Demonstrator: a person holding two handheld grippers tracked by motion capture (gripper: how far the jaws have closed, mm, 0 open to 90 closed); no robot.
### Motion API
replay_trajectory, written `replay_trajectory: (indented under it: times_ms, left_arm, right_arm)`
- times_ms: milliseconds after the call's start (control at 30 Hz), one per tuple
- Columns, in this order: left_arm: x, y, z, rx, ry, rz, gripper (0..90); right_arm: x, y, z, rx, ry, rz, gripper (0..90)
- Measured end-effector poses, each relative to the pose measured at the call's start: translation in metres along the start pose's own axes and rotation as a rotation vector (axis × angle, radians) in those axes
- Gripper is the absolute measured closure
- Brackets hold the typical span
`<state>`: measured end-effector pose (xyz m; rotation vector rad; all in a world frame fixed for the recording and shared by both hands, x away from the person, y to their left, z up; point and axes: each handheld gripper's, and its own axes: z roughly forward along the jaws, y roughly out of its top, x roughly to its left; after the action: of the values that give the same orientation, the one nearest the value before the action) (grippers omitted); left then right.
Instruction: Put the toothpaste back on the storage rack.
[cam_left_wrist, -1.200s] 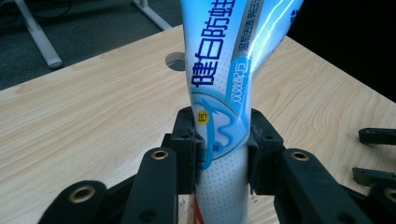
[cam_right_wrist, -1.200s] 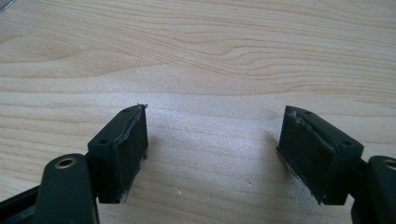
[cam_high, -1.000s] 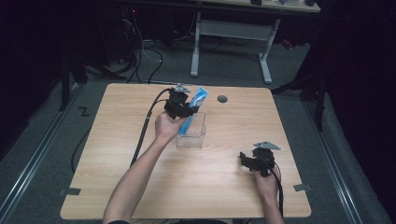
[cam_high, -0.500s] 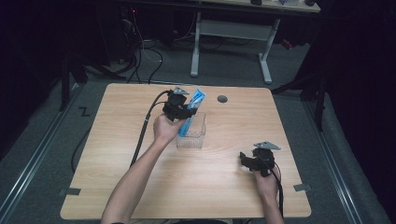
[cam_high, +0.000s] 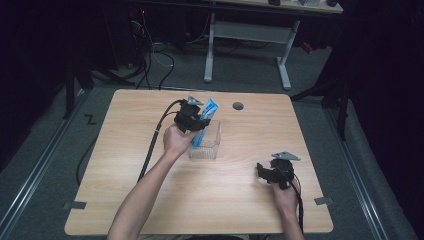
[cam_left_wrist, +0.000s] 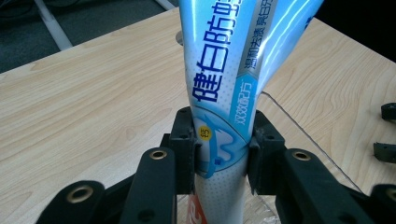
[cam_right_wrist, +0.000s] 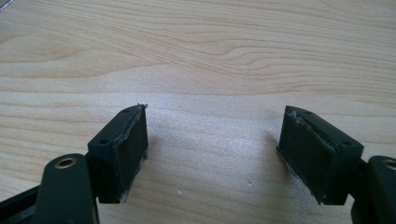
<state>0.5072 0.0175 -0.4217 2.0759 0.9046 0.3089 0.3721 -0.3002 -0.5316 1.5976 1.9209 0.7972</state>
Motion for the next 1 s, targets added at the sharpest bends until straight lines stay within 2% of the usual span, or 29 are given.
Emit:
replay_trajectory:
  times_ms: [433,1000]
  left_arm:
    - [0.002,-0.01,0.002,0.01,-0.004,-0.007,68.0]
    - [0.0,-0.013,0.003,0.017,-0.009,-0.002,66.9]
  right_arm:
    - [0.0,0.0,0.0,0.0,0.001,0.0,23.8]
    - [0.0,0.0,0.0,0.0,0.001,-0.001,23.8]
